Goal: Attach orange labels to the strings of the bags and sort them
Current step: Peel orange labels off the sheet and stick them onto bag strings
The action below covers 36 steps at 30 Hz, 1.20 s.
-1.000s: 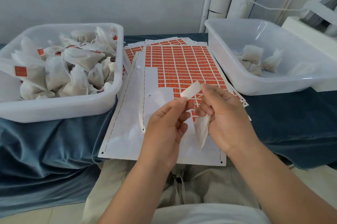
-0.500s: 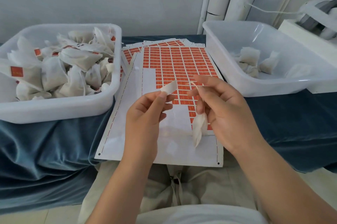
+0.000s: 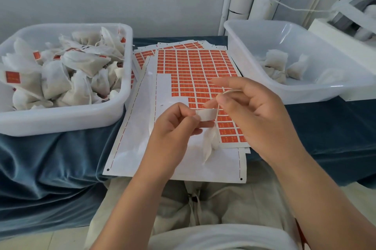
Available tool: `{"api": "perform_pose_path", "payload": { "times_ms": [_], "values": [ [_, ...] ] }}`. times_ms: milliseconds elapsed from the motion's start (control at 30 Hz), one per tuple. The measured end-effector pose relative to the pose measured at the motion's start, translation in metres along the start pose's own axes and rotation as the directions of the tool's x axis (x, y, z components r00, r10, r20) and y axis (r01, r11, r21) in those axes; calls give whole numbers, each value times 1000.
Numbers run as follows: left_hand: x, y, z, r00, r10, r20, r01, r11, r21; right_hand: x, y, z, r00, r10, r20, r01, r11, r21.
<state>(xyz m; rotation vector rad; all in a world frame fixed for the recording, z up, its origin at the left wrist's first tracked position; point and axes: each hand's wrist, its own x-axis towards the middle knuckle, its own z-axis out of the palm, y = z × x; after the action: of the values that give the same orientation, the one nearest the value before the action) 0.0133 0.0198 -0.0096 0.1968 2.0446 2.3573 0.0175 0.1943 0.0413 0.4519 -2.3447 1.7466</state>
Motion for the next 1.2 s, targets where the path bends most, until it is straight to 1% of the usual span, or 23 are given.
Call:
{"api": "perform_pose_path", "payload": {
  "times_ms": [300, 400, 533, 667, 833, 1000, 1033, 1100, 1200],
  "values": [
    [-1, 1, 1, 992, 89, 94, -93, 995, 33, -1, 0, 5, 1000, 14, 19, -15, 998, 67],
    [-3, 2, 1, 984, 117, 136, -127, 989, 72, 0, 2, 6, 1000, 12, 13, -13, 999, 52],
    [-4, 2, -1, 975, 131, 182, -141, 989, 41, 1, 7, 6, 999, 34, 10, -34, 998, 47],
    [-2, 1, -4, 983, 91, 161, -92, 996, -3, 2, 10, 8, 999, 51, -10, -51, 997, 53],
    [-3, 1, -2, 993, 52, 108, -61, 995, 84, 3, 13, 7, 995, 87, -46, -82, 991, 102],
    [-4, 4, 1, 992, 115, 48, -121, 983, 140, 3, 17, 9, 995, 86, -55, -78, 989, 125],
    [-4, 4, 1, 994, 101, 36, -105, 984, 147, 3, 18, 9, 995, 75, -60, -68, 991, 117],
    [-3, 3, 0, 1000, 27, -14, -25, 990, 141, 4, 19, 9, 997, 53, -61, -46, 992, 115],
    [-1, 1, -3, 994, -92, -52, 96, 992, 80, 4, 21, 9, 999, 10, -36, -6, 992, 123]
  ]
}}
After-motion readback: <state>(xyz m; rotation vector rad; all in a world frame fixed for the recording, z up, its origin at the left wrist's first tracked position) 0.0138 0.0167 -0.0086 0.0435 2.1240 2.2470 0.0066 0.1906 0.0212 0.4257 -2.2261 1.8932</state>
